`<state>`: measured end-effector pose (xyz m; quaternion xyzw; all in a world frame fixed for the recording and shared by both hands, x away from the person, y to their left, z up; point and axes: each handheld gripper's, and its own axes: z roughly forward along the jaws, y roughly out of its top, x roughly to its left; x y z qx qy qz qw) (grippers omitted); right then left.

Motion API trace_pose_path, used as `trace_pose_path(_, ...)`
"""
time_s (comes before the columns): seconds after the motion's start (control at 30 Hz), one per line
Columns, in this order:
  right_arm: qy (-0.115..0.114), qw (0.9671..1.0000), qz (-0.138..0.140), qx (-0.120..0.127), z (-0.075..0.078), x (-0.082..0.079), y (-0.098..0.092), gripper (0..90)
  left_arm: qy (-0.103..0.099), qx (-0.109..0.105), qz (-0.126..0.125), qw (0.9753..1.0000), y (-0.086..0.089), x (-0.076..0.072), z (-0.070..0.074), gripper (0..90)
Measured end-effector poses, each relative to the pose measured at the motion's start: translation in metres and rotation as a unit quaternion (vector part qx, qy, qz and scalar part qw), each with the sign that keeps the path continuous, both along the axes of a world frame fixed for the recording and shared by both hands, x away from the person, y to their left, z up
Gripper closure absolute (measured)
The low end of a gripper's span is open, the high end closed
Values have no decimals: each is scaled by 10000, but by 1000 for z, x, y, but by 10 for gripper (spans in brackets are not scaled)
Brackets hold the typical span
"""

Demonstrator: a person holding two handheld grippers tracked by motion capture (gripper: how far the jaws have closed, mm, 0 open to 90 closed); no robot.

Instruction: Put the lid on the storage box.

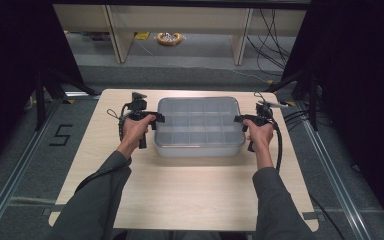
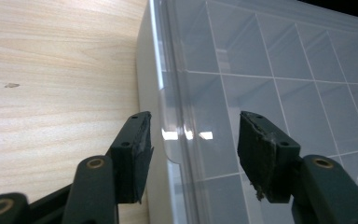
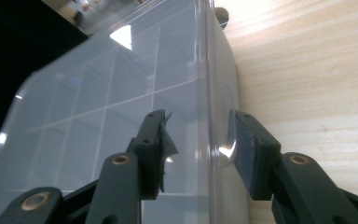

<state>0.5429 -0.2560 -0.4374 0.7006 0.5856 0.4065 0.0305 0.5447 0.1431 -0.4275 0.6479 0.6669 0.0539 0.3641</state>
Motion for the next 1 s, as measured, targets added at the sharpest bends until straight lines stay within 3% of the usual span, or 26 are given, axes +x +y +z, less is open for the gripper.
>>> trace_pose_path(0.03, 50, 9999, -48, -128, 1, 1, 2, 561, 33, -38, 14, 10000, 1, 0, -1, 432)
trace_pose_path(0.07, -50, 9992, 186, -347, 1, 2, -1, 550, 43, -30, -6, 10000, 1, 0, -2, 426)
trace_pose_path(0.17, 66, 9994, 100, -332, 3, 2, 7, 519, 77, -72, 13, 9999, 2, 1, -4, 423)
trace_pose_path(0.2, 284, 9987, 162, -402, 8, 3, 13, 481, 92, -109, 51, 9999, 2, 2, -7, 425)
trace_pose_path(0.23, 284, 9987, 162, -402, 8, 3, 13, 481, 92, -109, 51, 9999, 2, 2, -7, 431)
trace_pose_path(0.27, 51, 9978, 340, -572, 6, 5, 13, 471, 138, -210, -59, 9997, 4, 2, -8, 445)
trace_pose_path(0.3, 42, 9963, 423, -741, 7, 5, 12, 467, 138, -210, -59, 9997, 4, 2, -8, 458)
trace_pose_path(0.37, 21, 9972, 408, -630, 8, 5, 14, 464, 135, -347, -98, 9993, 2, 2, -7, 468)
trace_pose_path(0.4, 169, 9960, 404, -785, 10, 5, 14, 464, 120, -255, -108, 9995, 0, 2, -7, 454)
trace_pose_path(0.47, 248, 9967, 391, -666, 11, 3, 16, 458, 132, -278, -84, 9995, 0, 3, -7, 461)
trace_pose_path(0.5, 129, 9961, 450, -744, 9, 3, 16, 454, 132, -278, -84, 9995, 0, 3, -7, 462)
trace_pose_path(0.57, 217, 9952, 423, -856, 10, 5, 16, 451, 87, -282, -39, 9996, 0, 2, -4, 474)
trace_pose_path(0.7, 70, 9964, 508, -668, 7, 5, 15, 444, 94, -224, -47, 9997, -1, 3, -3, 467)
trace_pose_path(0.77, 128, 9953, 524, -799, 8, 5, 15, 450, 100, -193, -5, 9998, -1, 3, -4, 462)
trace_pose_path(0.8, 192, 9967, 513, -592, 7, 5, 17, 446, 61, -125, 51, 9999, -2, 4, -5, 462)
trace_pose_path(0.87, 89, 9954, 618, -727, 6, 5, 16, 443, -2, -83, 103, 9999, -1, 4, -5, 461)
trace_pose_path(0.97, 228, 9960, 506, -694, 9, 5, 17, 459, 38, -143, 101, 9998, -1, 4, -6, 452)
trace_pose_path(1.0, 60, 9967, 548, -596, 6, 5, 16, 453, 48, -147, 94, 9998, 0, 4, -6, 442)
